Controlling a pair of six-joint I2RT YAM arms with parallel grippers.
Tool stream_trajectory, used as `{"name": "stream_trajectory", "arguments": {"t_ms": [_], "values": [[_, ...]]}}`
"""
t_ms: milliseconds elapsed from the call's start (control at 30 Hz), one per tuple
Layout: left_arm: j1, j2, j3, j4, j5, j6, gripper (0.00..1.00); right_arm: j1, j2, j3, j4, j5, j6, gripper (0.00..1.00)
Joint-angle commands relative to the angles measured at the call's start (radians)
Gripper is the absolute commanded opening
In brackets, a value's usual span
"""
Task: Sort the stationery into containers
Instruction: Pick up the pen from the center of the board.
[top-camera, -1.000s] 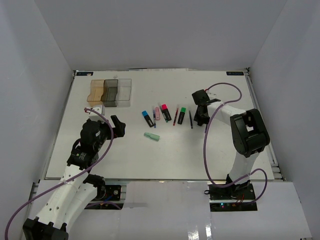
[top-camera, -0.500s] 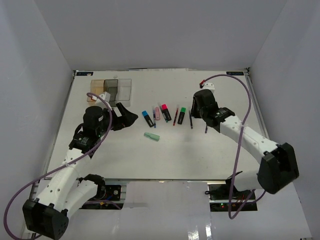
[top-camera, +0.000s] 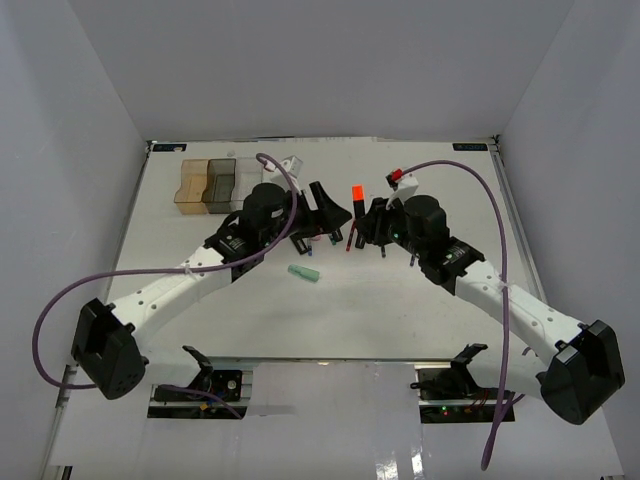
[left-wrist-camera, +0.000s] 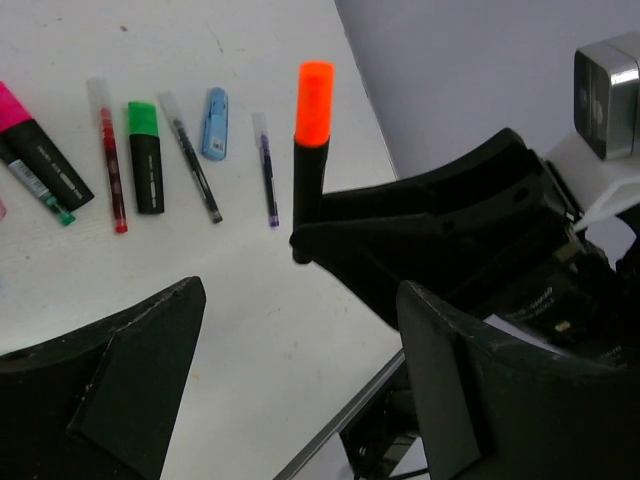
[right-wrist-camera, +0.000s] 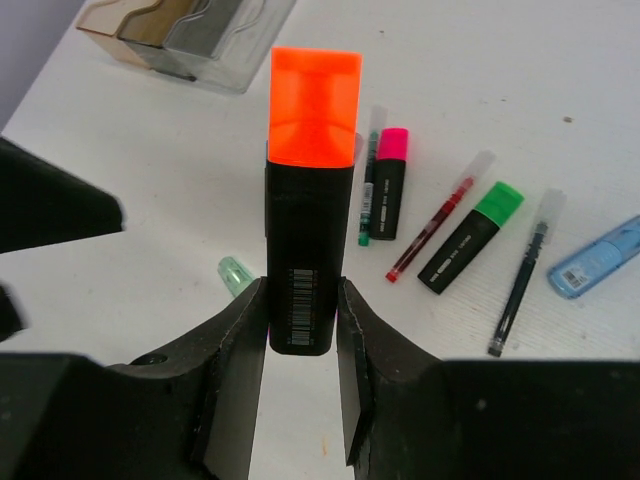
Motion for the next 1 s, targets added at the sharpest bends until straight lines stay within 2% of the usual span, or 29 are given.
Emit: {"name": "stream_trajectory", "arguments": {"t_ms": [0,233,333,433,567,600,700,800,833,900,933,967], "values": [[-0.06,0.073,0.076,0.076,-0.141,-0.004,0.87,0.01,-0.036,-0.018,0.113,-0.052,-0.008,0.22],[-0.124,0.19,0.156,0.113,-0.267,0.022,0.74,0.013,-0.054,-0.047,0.128,-0.103,0.008,0.22],[-0.131,0.215,0.169,0.132,-0.279,0.03,0.71,0.013,-0.062,-0.055,0.133,-0.111,0.013,0.22],[-0.136,0.247,0.195,0.139,-0.276,0.047,0.61,0.013,-0.068,-0.058,0.139,-0.114,0.015,0.22],[-0.14,0.27,0.203,0.15,-0.276,0.056,0.41,0.013,-0.071,-0.06,0.139,-0.111,0.013,0.25],[-0.14,0.268,0.2,0.152,-0.275,0.059,0.32,0.015,-0.071,-0.063,0.139,-0.111,0.016,0.26],[-0.142,0.264,0.191,0.156,-0.288,0.08,0.18,0.015,-0.067,-0.064,0.139,-0.108,0.015,0.31],[-0.14,0.253,0.186,0.132,-0.334,0.109,0.13,0.013,-0.059,-0.061,0.127,-0.105,0.013,0.48],[-0.139,0.242,0.182,0.121,-0.371,0.122,0.12,0.013,-0.059,-0.061,0.124,-0.105,0.013,0.58],[-0.125,0.23,0.176,0.107,-0.403,0.166,0.12,0.013,-0.062,-0.063,0.104,-0.083,0.002,0.7],[-0.114,0.212,0.174,0.095,-0.425,0.177,0.12,0.013,-0.068,-0.064,0.093,-0.071,-0.004,0.83],[-0.078,0.206,0.171,0.055,-0.429,0.191,0.12,0.012,-0.07,-0.067,0.079,-0.068,-0.01,0.89]]}}
